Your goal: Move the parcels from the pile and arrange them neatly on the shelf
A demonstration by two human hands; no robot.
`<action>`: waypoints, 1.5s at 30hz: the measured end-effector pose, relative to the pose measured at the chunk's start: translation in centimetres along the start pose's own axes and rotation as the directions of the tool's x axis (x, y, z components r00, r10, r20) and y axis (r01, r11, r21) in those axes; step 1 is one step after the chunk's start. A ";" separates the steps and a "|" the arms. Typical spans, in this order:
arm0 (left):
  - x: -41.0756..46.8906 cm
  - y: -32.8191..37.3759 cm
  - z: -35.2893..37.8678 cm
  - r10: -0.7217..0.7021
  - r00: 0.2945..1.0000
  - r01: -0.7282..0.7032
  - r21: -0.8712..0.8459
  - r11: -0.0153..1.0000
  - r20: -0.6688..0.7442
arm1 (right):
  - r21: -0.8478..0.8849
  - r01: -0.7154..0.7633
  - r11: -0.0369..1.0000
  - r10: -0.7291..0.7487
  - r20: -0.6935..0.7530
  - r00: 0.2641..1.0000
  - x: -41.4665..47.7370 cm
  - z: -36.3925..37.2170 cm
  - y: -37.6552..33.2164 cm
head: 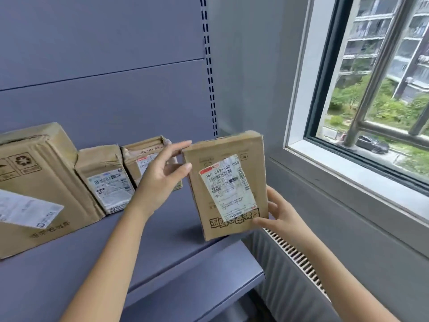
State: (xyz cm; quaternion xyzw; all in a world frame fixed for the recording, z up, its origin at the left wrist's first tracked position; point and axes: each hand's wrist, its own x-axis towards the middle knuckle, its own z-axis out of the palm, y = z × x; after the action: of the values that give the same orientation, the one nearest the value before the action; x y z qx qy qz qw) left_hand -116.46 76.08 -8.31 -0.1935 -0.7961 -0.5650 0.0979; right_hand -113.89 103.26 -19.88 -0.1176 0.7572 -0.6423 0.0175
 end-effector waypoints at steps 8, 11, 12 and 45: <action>0.7 -0.6 1.9 -0.031 0.985 0.055 0.139 0.989 -0.170 | -0.213 0.130 0.968 -0.097 0.159 0.982 4.6 -2.8 3.0; 1.0 -0.4 2.0 -0.030 0.984 0.067 0.206 0.976 -0.176 | -0.250 0.191 0.949 -0.136 0.224 0.965 6.8 -3.5 3.2; 1.3 -0.3 2.1 -0.022 0.983 0.063 0.223 0.973 -0.182 | -0.265 0.210 0.941 -0.152 0.225 0.962 7.4 -3.7 3.3; 14.7 -6.3 -4.6 -0.075 0.954 0.263 0.686 0.678 -0.291 | -0.549 0.252 0.797 -0.117 0.268 0.956 28.9 1.3 5.6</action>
State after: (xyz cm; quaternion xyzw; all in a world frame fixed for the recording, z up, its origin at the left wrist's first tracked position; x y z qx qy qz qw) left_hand -132.76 72.86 -6.66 0.0045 -0.9495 -0.2350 0.2078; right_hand -142.58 97.02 -21.97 -0.2613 0.8939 -0.3641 0.0017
